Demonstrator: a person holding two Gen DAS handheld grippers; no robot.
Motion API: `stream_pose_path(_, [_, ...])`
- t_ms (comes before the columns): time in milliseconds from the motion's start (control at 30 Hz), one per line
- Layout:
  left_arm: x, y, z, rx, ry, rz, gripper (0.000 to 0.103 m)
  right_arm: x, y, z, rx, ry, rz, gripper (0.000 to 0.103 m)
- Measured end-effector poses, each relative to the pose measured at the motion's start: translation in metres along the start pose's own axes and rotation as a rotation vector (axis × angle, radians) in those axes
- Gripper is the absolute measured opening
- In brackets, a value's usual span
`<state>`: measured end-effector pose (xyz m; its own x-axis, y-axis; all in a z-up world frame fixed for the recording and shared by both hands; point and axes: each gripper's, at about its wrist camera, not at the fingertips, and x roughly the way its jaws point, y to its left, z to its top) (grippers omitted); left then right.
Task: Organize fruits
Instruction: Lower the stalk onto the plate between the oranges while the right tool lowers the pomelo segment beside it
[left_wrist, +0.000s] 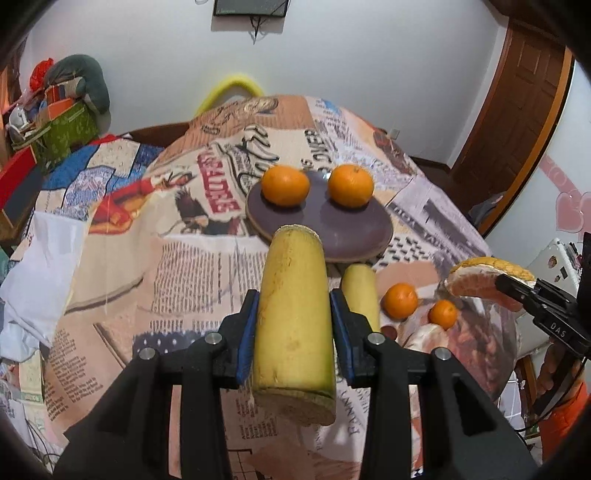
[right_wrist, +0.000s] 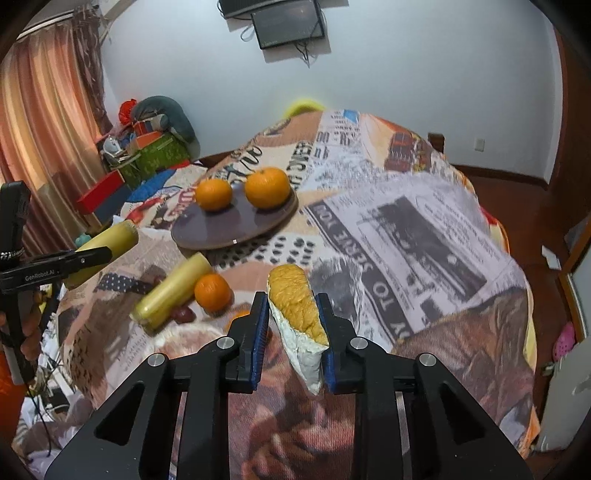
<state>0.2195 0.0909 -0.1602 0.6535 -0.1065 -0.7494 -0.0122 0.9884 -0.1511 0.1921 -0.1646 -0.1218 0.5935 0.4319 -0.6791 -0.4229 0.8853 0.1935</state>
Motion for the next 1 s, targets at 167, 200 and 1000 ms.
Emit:
stream_pose_path(167, [-0.004,-0.004,0.013,0.004,-0.034,-0.008,0.037,0.000,0.007,0.015,-0.007,-0.037,0.020,0.023])
stream_pose_path(200, [-0.004,-0.005,0.016,0.003,-0.041,-0.011,0.037,0.000,0.007,0.017,-0.007,-0.042,0.023,0.023])
stream_pose_path(1000, [0.055,-0.005,0.084,0.024,-0.075,-0.022,0.037,0.057,0.026,0.088,-0.073,-0.114,0.090,0.023])
